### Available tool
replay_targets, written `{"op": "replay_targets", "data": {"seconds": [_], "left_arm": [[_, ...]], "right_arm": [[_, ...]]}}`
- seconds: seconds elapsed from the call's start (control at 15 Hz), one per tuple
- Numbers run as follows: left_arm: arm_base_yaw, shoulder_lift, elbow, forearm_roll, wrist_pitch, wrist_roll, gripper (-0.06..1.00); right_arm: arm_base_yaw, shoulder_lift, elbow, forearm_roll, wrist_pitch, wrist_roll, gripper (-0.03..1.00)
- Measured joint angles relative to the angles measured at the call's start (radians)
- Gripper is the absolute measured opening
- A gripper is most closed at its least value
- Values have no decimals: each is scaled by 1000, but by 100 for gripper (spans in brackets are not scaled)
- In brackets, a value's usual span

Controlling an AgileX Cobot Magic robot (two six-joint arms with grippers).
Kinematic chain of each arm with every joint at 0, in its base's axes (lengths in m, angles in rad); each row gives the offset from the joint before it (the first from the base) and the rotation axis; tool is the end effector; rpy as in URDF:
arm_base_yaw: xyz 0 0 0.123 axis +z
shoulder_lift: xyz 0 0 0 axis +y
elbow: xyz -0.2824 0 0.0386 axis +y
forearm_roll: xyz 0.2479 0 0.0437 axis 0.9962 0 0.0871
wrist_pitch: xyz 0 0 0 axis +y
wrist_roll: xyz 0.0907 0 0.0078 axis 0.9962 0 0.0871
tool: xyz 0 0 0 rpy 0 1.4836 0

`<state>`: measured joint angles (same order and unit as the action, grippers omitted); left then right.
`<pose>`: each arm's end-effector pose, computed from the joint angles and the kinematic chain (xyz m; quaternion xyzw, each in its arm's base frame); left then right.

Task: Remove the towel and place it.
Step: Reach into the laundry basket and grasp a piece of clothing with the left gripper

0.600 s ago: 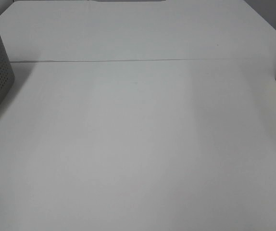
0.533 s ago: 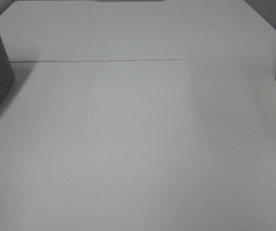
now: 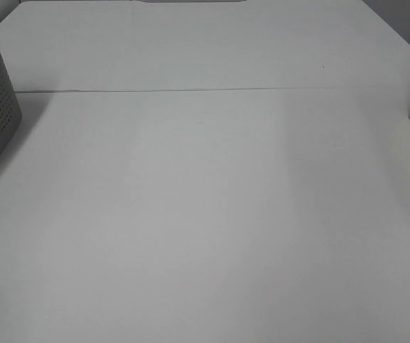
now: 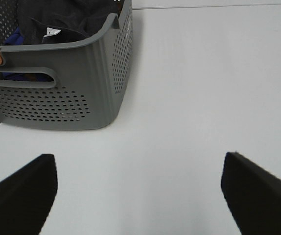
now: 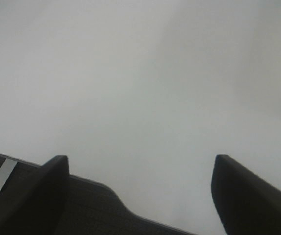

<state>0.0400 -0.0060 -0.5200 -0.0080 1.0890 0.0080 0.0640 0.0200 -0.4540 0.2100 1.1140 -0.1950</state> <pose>-0.0093 -0.0010 0.2804 -0.0134 0.8537 0.0085 0.5205 -0.0016 0.0170 0.2617 -0.1167 0.8702 0.0740 0.4730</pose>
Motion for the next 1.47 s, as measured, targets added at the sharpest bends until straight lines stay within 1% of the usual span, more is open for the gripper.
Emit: {"op": "replay_targets", "data": {"seconds": [0.53, 0.67, 0.73, 1.47], "left_arm": [[0, 0, 0, 0, 0, 0, 87], [0, 0, 0, 0, 0, 0, 96], [0, 0, 0, 0, 0, 0, 98], [0, 0, 0, 0, 0, 0, 99]], "right_arm": [[0, 0, 0, 0, 0, 0, 76], [0, 0, 0, 0, 0, 0, 76], [0, 0, 0, 0, 0, 0, 76], [0, 0, 0, 0, 0, 0, 76]]}}
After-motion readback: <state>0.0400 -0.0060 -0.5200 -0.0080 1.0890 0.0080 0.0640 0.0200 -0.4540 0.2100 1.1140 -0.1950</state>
